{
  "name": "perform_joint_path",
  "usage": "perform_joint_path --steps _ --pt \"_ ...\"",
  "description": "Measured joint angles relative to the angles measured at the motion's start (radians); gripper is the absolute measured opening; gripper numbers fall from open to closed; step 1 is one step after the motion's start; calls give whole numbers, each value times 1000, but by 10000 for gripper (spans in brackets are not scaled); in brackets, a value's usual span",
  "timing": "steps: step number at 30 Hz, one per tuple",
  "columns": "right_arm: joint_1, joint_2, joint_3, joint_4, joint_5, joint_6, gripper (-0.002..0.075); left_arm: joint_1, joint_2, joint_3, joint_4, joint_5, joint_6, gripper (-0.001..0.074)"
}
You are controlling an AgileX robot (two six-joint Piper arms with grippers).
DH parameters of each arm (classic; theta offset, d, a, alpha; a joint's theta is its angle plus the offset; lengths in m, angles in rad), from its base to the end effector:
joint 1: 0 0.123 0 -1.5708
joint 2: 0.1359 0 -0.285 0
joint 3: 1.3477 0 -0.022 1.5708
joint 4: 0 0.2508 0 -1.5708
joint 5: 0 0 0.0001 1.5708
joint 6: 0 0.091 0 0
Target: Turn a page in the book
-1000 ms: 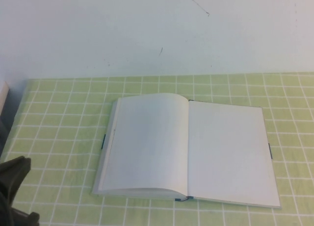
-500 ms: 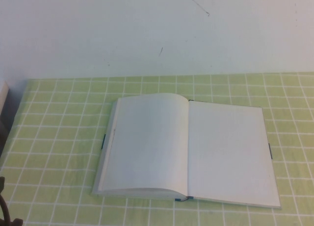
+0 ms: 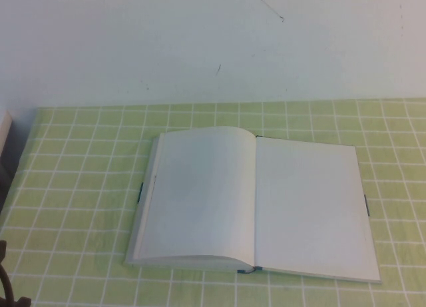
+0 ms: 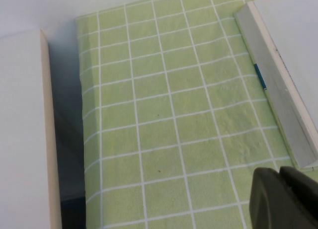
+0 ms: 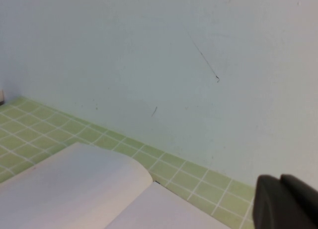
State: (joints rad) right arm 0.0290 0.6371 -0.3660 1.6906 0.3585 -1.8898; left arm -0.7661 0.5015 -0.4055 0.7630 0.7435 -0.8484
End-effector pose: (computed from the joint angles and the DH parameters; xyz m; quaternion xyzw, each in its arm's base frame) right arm 0.1301 0.0356 0.2860 -0.1970 0.7254 0.0808 0.6546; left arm 0.0933 -0.0306 0.2672 0.1160 0.8570 -0.0315 0.5012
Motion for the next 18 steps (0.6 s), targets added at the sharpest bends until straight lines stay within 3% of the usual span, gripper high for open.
perform_joint_path --steps 5,18 --pt "0 0 0 3 -4 0 -2 0 0 0 0 0 0 -2" --pt "0 -114 54 31 -308 -168 -2 0 0 0 0 2 -2 -2"
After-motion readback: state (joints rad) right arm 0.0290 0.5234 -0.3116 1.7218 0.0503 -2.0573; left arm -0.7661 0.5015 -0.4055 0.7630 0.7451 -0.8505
